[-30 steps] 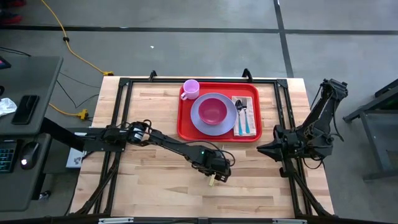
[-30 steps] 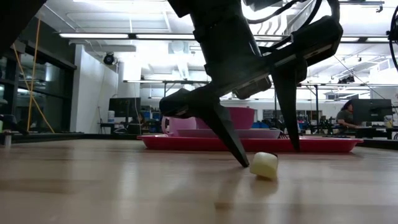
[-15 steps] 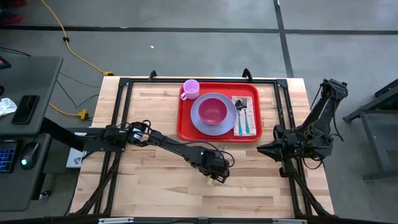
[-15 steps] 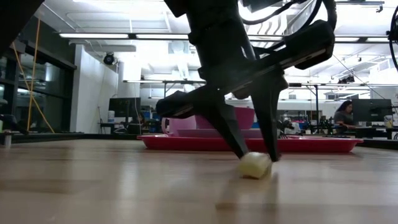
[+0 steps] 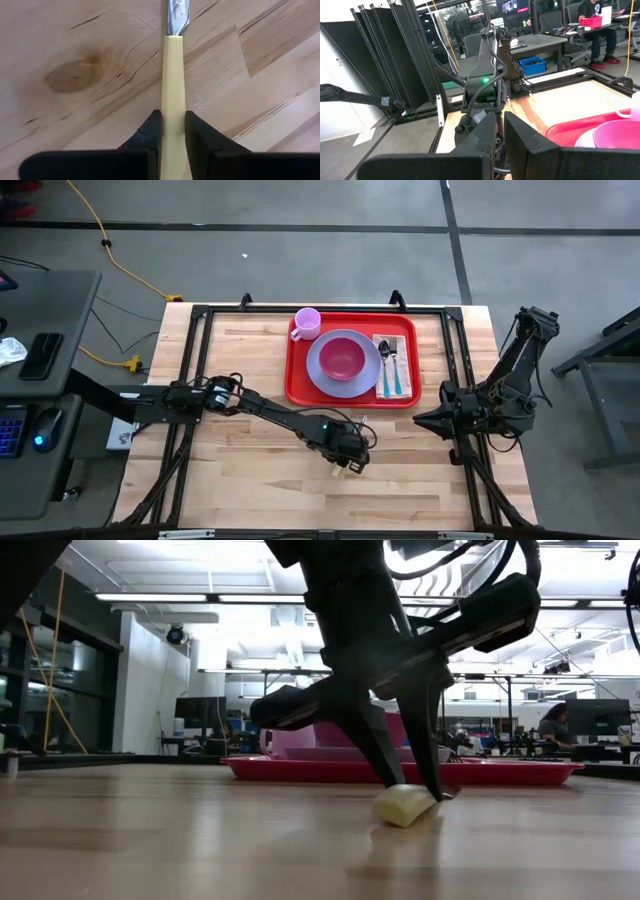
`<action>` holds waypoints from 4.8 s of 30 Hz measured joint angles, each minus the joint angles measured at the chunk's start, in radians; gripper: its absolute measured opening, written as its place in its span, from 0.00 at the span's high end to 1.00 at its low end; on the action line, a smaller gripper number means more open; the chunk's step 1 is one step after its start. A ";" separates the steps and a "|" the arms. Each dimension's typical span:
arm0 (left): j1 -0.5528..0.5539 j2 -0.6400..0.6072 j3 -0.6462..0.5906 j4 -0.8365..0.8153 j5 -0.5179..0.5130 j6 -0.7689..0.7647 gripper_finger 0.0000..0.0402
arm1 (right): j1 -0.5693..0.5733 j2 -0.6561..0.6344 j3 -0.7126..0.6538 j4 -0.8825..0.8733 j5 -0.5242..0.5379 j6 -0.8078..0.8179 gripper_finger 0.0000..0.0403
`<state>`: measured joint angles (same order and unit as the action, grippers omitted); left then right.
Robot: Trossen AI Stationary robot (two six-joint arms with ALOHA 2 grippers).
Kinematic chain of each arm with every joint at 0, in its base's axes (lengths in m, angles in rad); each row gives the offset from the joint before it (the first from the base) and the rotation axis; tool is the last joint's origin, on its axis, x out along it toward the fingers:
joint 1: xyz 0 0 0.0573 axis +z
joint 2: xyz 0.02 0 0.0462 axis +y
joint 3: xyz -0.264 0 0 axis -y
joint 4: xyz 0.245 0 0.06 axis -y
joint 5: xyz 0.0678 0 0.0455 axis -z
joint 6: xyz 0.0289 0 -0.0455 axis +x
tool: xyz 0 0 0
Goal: Set up tray
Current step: Put the knife to the right of the blue fork on the white napkin on the serving tray, then put the knife to the right of the blue fork on top of the white napkin on the serving tray
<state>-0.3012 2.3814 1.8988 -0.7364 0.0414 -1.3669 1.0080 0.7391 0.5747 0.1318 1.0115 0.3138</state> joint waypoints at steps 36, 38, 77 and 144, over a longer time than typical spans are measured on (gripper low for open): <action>0.000 -0.018 0.000 0.043 -0.065 -0.007 0.98 | 0.000 0.000 0.000 -0.001 -0.012 0.027 0.96; 0.002 -0.027 -0.001 0.036 -0.090 0.000 0.99 | 0.000 0.000 0.000 -0.005 -0.012 0.026 0.96; 0.026 -0.046 -0.002 0.023 -0.083 0.189 0.88 | 0.000 -0.001 0.000 -0.179 -0.315 0.134 0.96; -0.363 -0.484 0.000 -0.513 -0.719 0.053 0.90 | -0.053 0.832 0.589 -1.170 -1.119 0.175 0.95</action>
<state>-0.6645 1.8977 1.8988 -1.2492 -0.6780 -1.3140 0.9554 1.5711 1.1637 -1.0387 -0.1074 0.4886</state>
